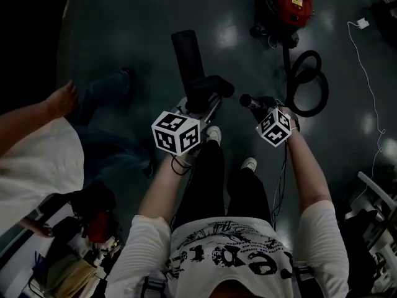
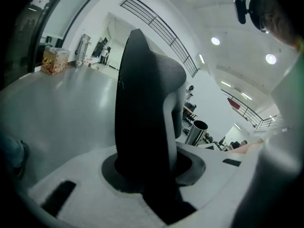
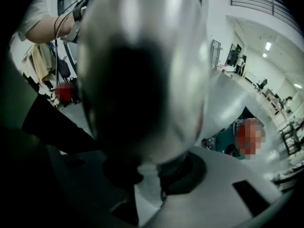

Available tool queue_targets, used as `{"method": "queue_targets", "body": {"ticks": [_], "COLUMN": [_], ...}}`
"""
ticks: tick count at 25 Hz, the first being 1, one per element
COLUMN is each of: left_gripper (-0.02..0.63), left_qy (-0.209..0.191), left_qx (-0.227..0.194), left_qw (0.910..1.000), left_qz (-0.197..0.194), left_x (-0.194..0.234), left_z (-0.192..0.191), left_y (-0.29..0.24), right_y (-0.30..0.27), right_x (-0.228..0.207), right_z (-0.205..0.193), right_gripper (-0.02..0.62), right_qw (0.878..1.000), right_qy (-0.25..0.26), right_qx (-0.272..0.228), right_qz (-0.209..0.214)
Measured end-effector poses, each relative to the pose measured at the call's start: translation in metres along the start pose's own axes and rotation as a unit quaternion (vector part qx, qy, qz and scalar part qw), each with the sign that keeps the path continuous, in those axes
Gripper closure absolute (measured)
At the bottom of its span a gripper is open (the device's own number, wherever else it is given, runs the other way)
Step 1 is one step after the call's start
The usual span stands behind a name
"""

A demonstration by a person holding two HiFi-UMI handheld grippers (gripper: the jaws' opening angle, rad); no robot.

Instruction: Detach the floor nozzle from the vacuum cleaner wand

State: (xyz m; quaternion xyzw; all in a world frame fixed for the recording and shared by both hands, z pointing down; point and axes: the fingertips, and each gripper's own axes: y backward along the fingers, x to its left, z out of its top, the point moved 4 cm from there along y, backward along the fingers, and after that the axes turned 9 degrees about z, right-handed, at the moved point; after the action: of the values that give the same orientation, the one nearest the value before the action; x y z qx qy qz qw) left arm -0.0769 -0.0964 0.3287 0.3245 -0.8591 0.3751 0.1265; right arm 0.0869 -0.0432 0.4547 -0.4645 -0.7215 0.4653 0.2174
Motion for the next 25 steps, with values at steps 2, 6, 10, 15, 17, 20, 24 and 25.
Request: {"method": "queue_targets", "body": {"ticks": [2, 6, 10, 15, 17, 20, 24, 25], "left_gripper": [0.483, 0.483, 0.483, 0.483, 0.483, 0.483, 0.483, 0.483], "left_qy": [0.012, 0.005, 0.001, 0.003, 0.008, 0.028, 0.075, 0.087], "left_qx": [-0.005, -0.005, 0.001, 0.009, 0.027, 0.058, 0.09, 0.1], "left_qw": [0.9999, 0.9999, 1.0, 0.9997, 0.9991, 0.9972, 0.9918, 0.9898], "left_qz": [0.002, 0.009, 0.006, 0.024, 0.033, 0.037, 0.051, 0.053], "left_x": [0.028, 0.09, 0.147, 0.224, 0.25, 0.281, 0.314, 0.321], "left_z": [-0.042, -0.125, -0.209, -0.31, -0.349, -0.399, -0.448, -0.46], "left_y": [-0.031, -0.095, -0.164, -0.239, -0.269, -0.308, -0.343, -0.349], "right_y": [-0.045, -0.136, -0.227, -0.336, -0.372, -0.417, -0.46, -0.469], "right_x": [-0.012, -0.041, -0.065, -0.083, -0.089, -0.101, -0.117, -0.118], "right_z": [-0.039, -0.11, -0.173, -0.236, -0.253, -0.275, -0.296, -0.302], "right_gripper": [0.486, 0.486, 0.486, 0.483, 0.483, 0.483, 0.483, 0.483], "right_qw": [1.0, 0.997, 0.992, 0.985, 0.982, 0.977, 0.97, 0.969], "right_qy": [0.016, 0.032, 0.049, 0.096, 0.121, 0.143, 0.159, 0.159], "right_qx": [0.018, 0.056, 0.096, 0.115, 0.123, 0.145, 0.175, 0.183], "right_qz": [-0.012, -0.036, -0.064, -0.085, -0.079, -0.067, -0.051, -0.045]}}
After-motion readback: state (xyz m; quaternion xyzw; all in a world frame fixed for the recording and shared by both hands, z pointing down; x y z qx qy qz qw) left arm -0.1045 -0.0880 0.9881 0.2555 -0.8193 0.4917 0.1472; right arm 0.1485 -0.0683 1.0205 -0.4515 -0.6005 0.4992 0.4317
